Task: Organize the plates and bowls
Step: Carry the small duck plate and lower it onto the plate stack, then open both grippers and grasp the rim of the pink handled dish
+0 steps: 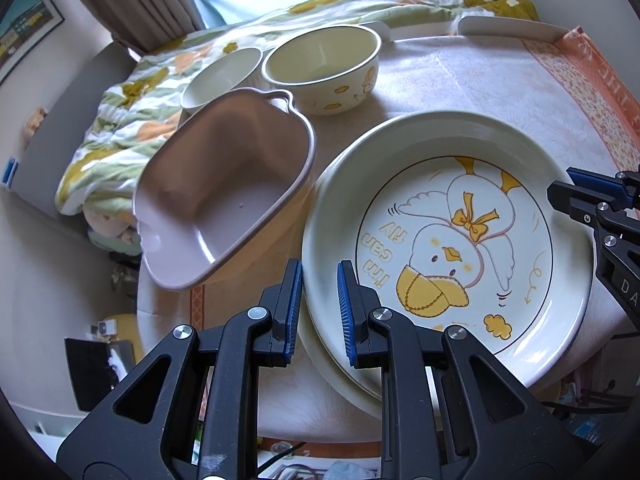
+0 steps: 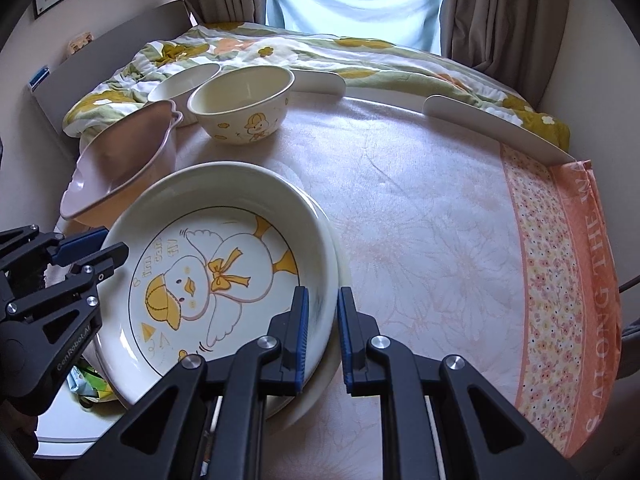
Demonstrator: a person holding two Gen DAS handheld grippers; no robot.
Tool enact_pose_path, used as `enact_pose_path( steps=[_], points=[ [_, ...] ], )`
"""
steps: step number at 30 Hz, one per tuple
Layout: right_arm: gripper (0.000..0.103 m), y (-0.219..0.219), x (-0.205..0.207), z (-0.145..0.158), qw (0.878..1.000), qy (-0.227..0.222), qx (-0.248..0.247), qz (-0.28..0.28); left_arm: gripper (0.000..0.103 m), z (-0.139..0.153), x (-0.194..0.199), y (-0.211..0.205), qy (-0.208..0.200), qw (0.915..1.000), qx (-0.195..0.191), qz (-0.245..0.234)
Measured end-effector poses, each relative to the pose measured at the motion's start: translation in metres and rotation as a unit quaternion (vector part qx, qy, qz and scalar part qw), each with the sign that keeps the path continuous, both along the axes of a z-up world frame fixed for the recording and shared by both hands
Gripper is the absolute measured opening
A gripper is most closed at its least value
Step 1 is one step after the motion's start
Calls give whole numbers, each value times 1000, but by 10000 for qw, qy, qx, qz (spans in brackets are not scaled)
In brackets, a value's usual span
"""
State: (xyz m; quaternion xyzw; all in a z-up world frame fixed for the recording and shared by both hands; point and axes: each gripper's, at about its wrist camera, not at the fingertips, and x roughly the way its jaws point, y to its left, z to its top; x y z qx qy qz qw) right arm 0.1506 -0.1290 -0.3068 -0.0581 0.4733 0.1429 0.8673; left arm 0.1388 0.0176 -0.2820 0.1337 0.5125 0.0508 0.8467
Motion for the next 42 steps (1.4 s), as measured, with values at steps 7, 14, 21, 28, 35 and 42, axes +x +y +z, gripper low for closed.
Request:
enact_pose_path(
  steps=[7,14,21,28,35,42],
  points=[
    [13,0,1,0,10000,15,31,-12,16,-1,1,3,44,9999,-132,67],
    [13,-12,3,30,9989,-81,447,91,16,35,-3,24,-74,9956,-854,380],
    [42,-12,24,83,9939,-351,825,642,89,94,-14,65,-653,9811,-1355,1217],
    [103,31,62,104,9837,-182,978,1499,103,103,-23,131,-863,9582,-1798,2051],
    [103,96,94,69,9822,500,839,1603,102,67,-17,184,-544,9287,-2837,2323],
    [83,141,118,22,9771,1107,822,1622,74,16,17,200,57,9174,-3370,2118]
  ],
)
